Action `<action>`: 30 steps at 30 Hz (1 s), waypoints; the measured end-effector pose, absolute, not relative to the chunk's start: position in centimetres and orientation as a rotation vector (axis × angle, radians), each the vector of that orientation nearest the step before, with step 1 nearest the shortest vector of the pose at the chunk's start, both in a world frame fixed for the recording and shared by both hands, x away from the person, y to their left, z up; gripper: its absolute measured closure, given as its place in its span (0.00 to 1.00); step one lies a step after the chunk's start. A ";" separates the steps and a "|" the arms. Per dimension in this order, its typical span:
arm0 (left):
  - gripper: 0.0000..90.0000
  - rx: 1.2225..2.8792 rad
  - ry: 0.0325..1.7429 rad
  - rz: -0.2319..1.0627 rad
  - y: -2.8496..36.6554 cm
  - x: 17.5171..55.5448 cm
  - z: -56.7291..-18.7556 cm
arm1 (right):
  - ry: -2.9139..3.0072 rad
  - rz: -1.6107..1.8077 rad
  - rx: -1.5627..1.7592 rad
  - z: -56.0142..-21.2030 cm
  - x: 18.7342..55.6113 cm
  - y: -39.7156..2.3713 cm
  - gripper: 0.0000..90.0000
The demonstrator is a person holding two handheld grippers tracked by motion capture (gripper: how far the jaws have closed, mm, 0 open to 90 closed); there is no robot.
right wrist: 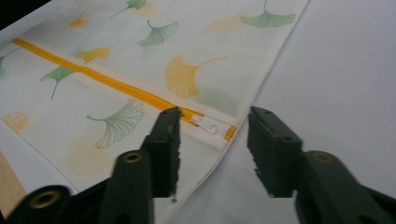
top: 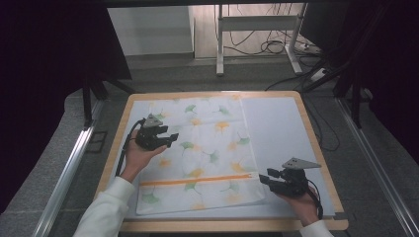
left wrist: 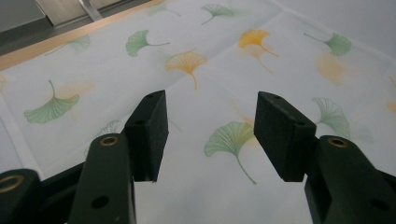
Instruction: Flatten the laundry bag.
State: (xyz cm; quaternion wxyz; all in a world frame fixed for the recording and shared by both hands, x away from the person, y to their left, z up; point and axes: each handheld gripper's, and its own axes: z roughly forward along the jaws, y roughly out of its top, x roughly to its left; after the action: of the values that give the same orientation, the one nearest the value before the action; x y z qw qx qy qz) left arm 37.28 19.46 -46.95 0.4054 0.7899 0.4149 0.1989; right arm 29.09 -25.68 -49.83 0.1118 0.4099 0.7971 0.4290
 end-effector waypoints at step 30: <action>0.38 1.981 0.923 0.380 14.6 31.4 -47.0 | 2.361 1.290 1.100 -48.9 26.7 -25.1 0.99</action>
State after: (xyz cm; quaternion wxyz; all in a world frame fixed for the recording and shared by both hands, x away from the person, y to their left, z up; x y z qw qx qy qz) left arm 31.39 14.62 -47.04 0.4455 0.7995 0.3726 0.1535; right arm 26.67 -25.11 -48.91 0.1172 0.3759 0.8065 0.4409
